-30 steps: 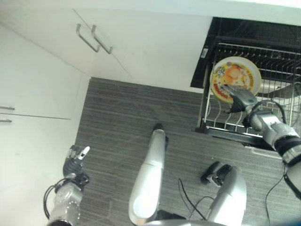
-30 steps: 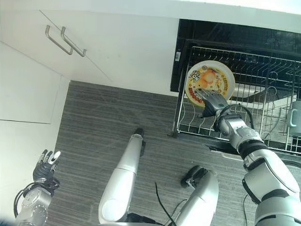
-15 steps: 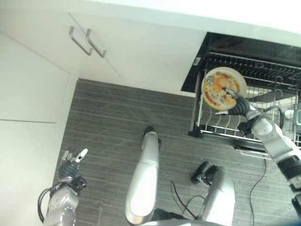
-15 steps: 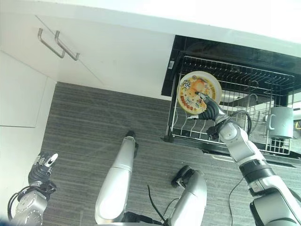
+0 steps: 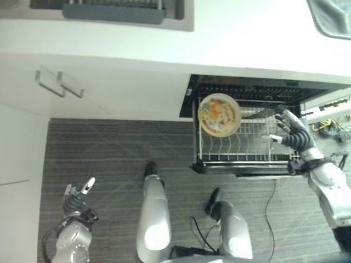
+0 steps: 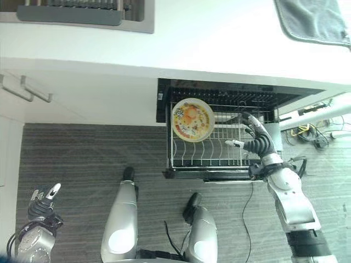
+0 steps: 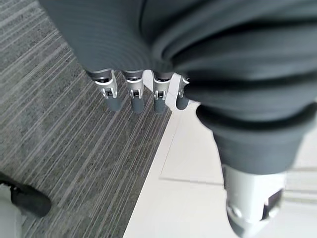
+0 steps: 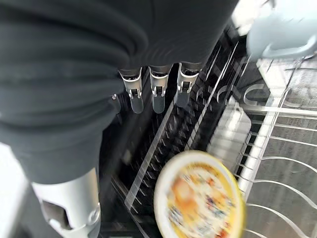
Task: Place the dishes in the dishwasher.
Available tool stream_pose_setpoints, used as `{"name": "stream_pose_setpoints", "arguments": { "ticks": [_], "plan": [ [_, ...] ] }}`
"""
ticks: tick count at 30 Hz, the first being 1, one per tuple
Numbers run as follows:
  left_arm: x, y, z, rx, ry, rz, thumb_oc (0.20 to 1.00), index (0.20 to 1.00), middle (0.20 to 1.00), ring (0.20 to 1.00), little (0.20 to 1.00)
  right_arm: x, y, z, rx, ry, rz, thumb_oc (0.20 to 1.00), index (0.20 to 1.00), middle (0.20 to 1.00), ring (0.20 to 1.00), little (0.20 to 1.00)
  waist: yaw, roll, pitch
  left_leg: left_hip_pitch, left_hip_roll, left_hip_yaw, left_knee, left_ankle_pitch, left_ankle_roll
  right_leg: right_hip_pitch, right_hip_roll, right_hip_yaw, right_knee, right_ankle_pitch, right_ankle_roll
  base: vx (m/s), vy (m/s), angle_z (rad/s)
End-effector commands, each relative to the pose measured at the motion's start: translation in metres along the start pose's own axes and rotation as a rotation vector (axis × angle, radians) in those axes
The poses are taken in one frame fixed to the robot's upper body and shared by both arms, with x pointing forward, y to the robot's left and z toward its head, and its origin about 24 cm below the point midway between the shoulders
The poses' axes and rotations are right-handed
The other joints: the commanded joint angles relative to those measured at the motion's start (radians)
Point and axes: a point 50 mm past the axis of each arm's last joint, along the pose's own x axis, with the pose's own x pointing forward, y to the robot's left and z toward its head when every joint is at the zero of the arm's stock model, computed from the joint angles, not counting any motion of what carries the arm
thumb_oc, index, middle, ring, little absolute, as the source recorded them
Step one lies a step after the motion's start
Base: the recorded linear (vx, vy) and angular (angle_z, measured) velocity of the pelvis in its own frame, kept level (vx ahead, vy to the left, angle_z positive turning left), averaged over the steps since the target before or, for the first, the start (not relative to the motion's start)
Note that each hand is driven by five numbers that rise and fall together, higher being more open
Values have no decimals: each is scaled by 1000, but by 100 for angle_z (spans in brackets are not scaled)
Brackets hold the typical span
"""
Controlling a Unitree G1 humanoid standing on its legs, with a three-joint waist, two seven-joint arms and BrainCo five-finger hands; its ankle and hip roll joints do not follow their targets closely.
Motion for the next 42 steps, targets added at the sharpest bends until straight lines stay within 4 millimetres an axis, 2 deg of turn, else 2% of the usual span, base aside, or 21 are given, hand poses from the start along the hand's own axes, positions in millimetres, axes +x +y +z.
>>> {"name": "stream_pose_setpoints", "arguments": {
  "ticks": [1, 2, 4, 8, 10, 11, 12, 15, 17, 18, 20, 23, 26, 27, 28, 29, 32, 36, 39, 42],
  "plan": [
    [-3, 18, 6, 39, -48, 87, 1000, 1000, 1000, 1000, 1000, 2, -12, 12, 75, -87, -63, 1000, 1000, 1000, 1000, 1000, 5, 7, -65, 18, 6, 35, -42, 63, 46, -66, 31, 10, 29, 58, -76, -46, 20, -17],
    [-4, 17, 3, 33, -44, 94, 1000, 1000, 1000, 1000, 1000, -1, -11, 10, 121, -98, -75, 1000, 1000, 1000, 1000, 1000, -2, 8, -69, 33, 6, 42, -59, 67, 46, -53, 36, 13, 8, 65, -74, -62, 72, -20],
    [-8, 13, -12, 0, -16, 129, 1000, 1000, 1000, 1000, 1000, -18, -4, 2, 174, -134, -153, 1000, 1000, 1000, 1000, 1000, -46, 21, -92, 85, -2, 77, -125, 85, 42, -16, 47, 33, -73, 97, -61, -87, 109, -22],
    [-13, 11, -23, -14, 12, 156, 1000, 1000, 1000, 1000, 1000, -32, -9, -8, 210, -140, -309, 1000, 1000, 1000, 1000, 1000, -81, 43, -114, 120, -4, 105, -164, 99, 41, 10, 51, 46, -118, 114, -56, -59, 89, -26],
    [-16, 12, -32, -23, 34, 174, 1000, 1000, 1000, 1000, 1000, -43, -15, -14, 96, -157, -477, 1000, 1000, 1000, 1000, 1000, -101, 61, -124, 138, -6, 121, -173, 100, 42, 21, 47, 58, -125, 115, -56, -33, 116, -11],
    [-17, 11, -35, -29, 42, 181, 1000, 1000, 1000, 1000, 1000, -47, -17, -17, 110, -150, -533, 1000, 1000, 1000, 1000, 1000, -108, 68, -126, 142, -6, 125, -172, 99, 43, 21, 45, 62, -123, 114, -56, -17, 129, -19],
    [-20, 11, -41, -37, 62, 191, 1000, 1000, 1000, 1000, 1000, -57, -19, -31, 156, -96, -643, 1000, 1000, 1000, 1000, 1000, -118, 83, -129, 149, -6, 131, -161, 90, 42, 24, 40, 71, -113, 105, -56, -13, 120, -25],
    [-24, 10, -52, -42, 94, 191, 1000, 1000, 1000, 1000, 1000, -76, -15, -72, 220, 62, -792, 1000, 1000, 1000, 1000, 1000, -134, 107, -138, 149, -13, 140, -154, 89, 47, 18, 30, 82, -107, 105, -61, -25, 75, -19],
    [-26, 9, -56, -43, 103, 187, 1000, 1000, 1000, 1000, 1000, -82, -13, -87, 259, 111, -879, 1000, 1000, 1000, 1000, 1000, -135, 117, -137, 147, -15, 142, -153, 91, 46, 18, 27, 83, -106, 105, -64, -29, 14, -8],
    [-26, 6, -61, -47, 117, 180, 1000, 1000, 1000, 1000, 1000, -88, -12, -103, 357, 170, -1011, 1000, 1000, 1000, 1000, 1000, -136, 133, -136, 143, -18, 142, -158, 97, 44, 16, 24, 81, -109, 106, -67, -37, 20, -3],
    [-25, 1, -63, -50, 124, 166, 1000, 1000, 1000, 1000, 1000, -89, -10, -114, 444, 220, -1068, 1000, 1000, 1000, 1000, 1000, -134, 149, -132, 137, -24, 140, -167, 102, 43, 9, 21, 79, -110, 108, -68, -55, 28, -2],
    [-22, -10, -64, -62, 126, 141, 1000, 1000, 1000, 1000, 1000, -80, -3, -126, 581, 284, -1069, 1000, 1000, 1000, 1000, 1000, -125, 168, -120, 119, -39, 128, -182, 113, 45, -12, 16, 75, -108, 115, -70, -84, 19, 2],
    [-19, -22, -64, -60, 129, 108, 1000, 1000, 1000, 1000, 1000, -70, 20, -144, 802, 403, -1020, 1000, 1000, 1000, 1000, 1000, -112, 183, -111, 105, -51, 122, -194, 126, 46, -34, 11, 75, -97, 118, -74, -60, 4, 10],
    [-17, -24, -62, -58, 128, 100, 1000, 1000, 1000, 1000, 1000, -67, 23, -147, 858, 415, -1021, 937, 937, 937, 937, 937, -108, 186, -110, 103, -54, 118, -198, 128, 47, -38, 11, 74, -97, 118, -75, -56, -4, 10],
    [-16, -27, -62, -56, 129, 89, 1000, 1000, 1000, 1000, 1000, -63, 28, -149, 928, 426, -1017, 363, 363, 363, 363, 363, -101, 190, -109, 100, -59, 113, -203, 132, 47, -41, 10, 73, -97, 119, -75, -33, -5, 6],
    [-16, -30, -63, -54, 131, 79, 1000, 1000, 1000, 1000, 1000, -57, 31, -149, 980, 429, -1004, 200, 200, 200, 200, 200, -96, 195, -110, 101, -63, 110, -209, 134, 47, -40, 9, 70, -98, 120, -76, -19, -3, 4],
    [-18, -37, -66, -50, 143, 55, 1000, 1000, 1000, 1000, 1000, -40, 43, -146, 1168, 438, -976, 200, 200, 200, 200, 200, -76, 214, -114, 107, -76, 101, -226, 142, 47, -42, 3, 66, -94, 118, -78, 13, 34, 7],
    [-22, -39, -74, -43, 174, 42, 1000, 1000, 1000, 1000, 1000, -33, 51, -151, 1385, 453, -977, 200, 200, 200, 200, 200, -61, 238, -130, 115, -86, 98, -238, 147, 46, -41, -7, 63, -82, 109, -80, 45, 60, 9],
    [-27, -40, -81, -31, 206, 25, 1000, 1000, 1000, 1000, 1000, -25, 52, -154, 1614, 458, -955, 200, 200, 200, 200, 200, -49, 256, -141, 119, -91, 96, -239, 151, 44, -42, -14, 59, -66, 99, -83, 62, 45, 10],
    [-31, -41, -85, -26, 222, 14, 1000, 1000, 1000, 1000, 1000, -16, 40, -147, 1611, 407, -930, 200, 200, 200, 200, 200, -41, 267, -144, 120, -94, 91, -237, 151, 43, -42, -19, 55, -55, 94, -84, 42, 34, 6]
  ]
}}
